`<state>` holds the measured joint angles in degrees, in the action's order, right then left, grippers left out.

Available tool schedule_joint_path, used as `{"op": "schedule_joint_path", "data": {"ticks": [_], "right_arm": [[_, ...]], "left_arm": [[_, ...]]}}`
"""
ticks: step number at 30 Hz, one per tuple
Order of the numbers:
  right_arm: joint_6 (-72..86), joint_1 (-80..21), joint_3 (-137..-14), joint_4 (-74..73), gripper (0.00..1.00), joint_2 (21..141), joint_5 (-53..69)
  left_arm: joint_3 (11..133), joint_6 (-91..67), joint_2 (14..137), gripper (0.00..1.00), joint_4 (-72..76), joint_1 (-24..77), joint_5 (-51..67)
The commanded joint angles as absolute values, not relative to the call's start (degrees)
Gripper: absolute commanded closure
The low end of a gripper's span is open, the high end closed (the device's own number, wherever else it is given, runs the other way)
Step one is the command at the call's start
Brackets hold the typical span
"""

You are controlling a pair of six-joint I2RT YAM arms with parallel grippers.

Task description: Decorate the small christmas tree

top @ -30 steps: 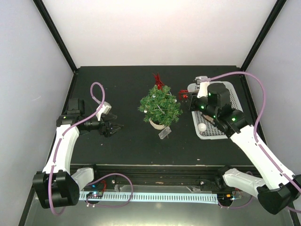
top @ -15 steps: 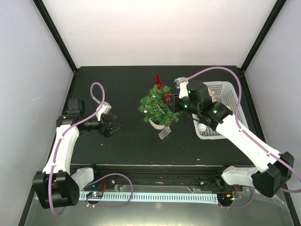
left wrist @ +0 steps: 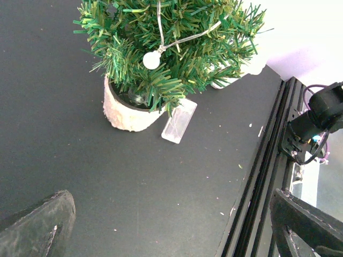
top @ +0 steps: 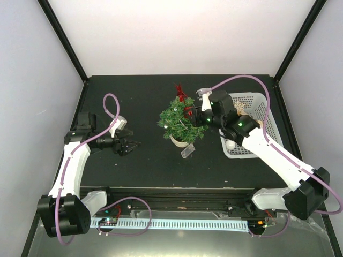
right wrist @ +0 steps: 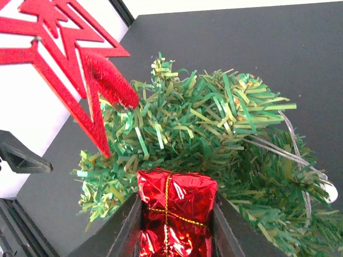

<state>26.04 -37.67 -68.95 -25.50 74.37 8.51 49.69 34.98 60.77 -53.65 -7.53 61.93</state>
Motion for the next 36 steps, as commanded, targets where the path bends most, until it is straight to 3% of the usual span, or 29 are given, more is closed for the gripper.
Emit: {"op": "schedule_joint_path", "data": {"ticks": [1,24,36], "right_arm": [[26.9,-38.2,-66.8,-23.4,0.69,71.8,7.6],[26.9,-41.4,-64.2,-21.7,0.68,75.6,7.2],[26.6,-41.6,-63.8,-23.0,0.59,73.4,5.9]], "left_arm": [[52.2,36.2,61.4,0.01,-54.4,-7.8,63.3],[52.1,36.5,61.1,0.01,-54.7,-7.9,63.4],[52.3,36.7,61.5,0.01,-55.0,-7.8,63.5]]}}
